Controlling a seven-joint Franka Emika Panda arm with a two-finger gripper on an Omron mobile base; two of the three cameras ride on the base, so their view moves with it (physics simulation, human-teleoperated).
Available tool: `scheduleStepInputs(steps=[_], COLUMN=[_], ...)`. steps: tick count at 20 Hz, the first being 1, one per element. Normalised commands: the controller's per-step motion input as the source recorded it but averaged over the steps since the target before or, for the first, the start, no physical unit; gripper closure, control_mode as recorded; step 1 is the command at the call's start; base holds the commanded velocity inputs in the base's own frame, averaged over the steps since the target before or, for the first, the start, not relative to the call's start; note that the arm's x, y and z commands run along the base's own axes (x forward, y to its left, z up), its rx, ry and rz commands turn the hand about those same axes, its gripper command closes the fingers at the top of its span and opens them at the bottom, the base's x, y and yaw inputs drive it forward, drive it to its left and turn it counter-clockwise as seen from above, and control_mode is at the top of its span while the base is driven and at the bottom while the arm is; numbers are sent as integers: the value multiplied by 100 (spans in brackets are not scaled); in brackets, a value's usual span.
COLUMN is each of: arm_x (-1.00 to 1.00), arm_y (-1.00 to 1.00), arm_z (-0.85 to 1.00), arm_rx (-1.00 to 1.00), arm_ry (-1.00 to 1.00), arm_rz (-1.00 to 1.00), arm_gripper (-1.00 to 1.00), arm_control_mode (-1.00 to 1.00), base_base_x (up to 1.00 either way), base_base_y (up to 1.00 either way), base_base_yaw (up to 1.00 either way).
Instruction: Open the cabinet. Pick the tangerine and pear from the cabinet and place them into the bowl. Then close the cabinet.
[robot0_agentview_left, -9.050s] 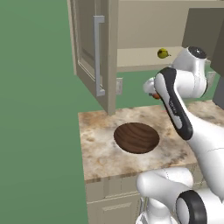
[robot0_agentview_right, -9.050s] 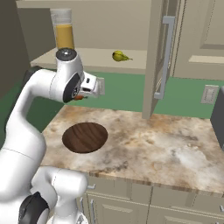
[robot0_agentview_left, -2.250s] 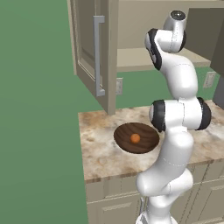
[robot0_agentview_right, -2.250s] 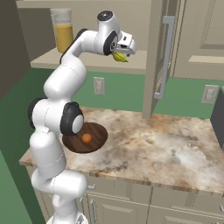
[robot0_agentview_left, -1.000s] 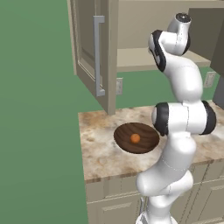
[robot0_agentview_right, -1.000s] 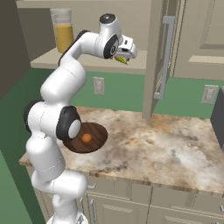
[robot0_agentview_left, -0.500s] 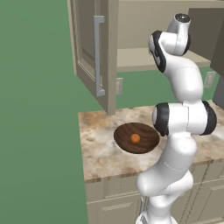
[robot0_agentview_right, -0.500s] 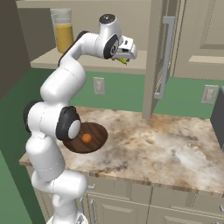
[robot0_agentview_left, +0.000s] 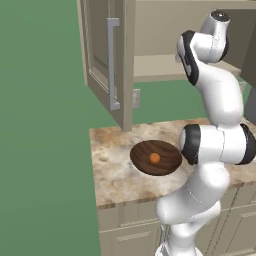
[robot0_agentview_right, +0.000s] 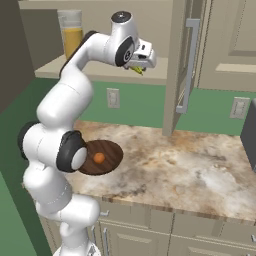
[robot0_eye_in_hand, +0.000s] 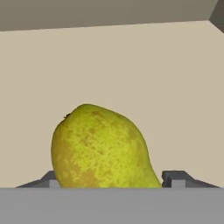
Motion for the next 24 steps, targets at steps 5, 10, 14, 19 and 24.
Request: scheduleStepInputs(steps=[5,10,14,19,24], arm_x=[-100,-100,-100,-72,-26], arm_y=[17,65,94,65,35], arm_z=[0,-1,-21,-86,-100], arm_rx=[0,-4,-2,-19,-23], arm_ry=[-4,1,0,1,10], arm_rz=[15,21,23,21,18], arm_gripper=[100,100,100,100,100], arm_control_mode=[-100,-100,-100,-100,-100], base_base_x=[0,0,0,0,0], base_base_y=[0,0,0,0,0], base_base_yaw=[0,0,0,0,0])
